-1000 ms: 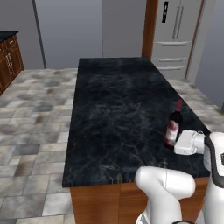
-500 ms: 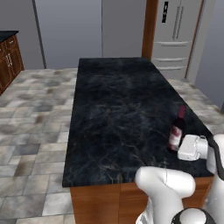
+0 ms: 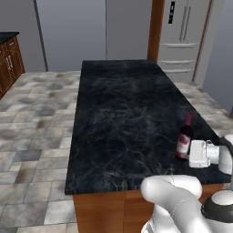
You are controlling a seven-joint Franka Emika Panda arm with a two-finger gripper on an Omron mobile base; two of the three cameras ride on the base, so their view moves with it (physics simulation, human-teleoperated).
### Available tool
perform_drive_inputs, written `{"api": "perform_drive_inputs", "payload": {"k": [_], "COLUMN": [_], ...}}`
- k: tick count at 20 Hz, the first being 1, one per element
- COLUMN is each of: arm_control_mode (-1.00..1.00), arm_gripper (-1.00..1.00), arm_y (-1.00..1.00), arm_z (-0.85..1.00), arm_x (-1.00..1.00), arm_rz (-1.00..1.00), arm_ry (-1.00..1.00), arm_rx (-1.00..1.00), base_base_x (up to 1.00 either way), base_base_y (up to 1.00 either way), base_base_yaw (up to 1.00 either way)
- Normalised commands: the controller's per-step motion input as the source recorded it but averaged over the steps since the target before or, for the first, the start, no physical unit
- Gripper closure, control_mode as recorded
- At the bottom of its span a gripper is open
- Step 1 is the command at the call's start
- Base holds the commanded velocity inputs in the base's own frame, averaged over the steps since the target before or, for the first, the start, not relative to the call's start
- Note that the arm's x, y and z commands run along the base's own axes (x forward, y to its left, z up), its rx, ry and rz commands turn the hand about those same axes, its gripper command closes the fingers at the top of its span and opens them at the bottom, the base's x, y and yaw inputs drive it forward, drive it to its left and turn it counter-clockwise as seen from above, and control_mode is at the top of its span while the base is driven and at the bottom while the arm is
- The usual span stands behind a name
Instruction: Get the candle and the wine from the cabinet and move them to the dining counter.
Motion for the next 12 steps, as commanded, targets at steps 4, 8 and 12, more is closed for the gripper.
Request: {"api": "perform_drive_inputs", "payload": {"k": [4, 8, 12], "arm_control_mode": [-1.00, -1.00, -1.00], "arm_gripper": [1.00, 1.00, 1.00], "arm_y": [-0.06, -0.01, 0.00], "arm_z": [-0.22, -0.25, -0.28], "arm_x": [0.23, 0.29, 0.25], "arm_rz": [0.15, 0.13, 0.13], "arm_ry": [-0.03, -0.06, -0.10], "arm_rx": [0.00, 0.00, 0.00], "base_base_x": [0.00, 0.00, 0.00], "base_base_y": [0.00, 0.00, 0.00], "base_base_yaw": [0.00, 0.00, 0.00]}}
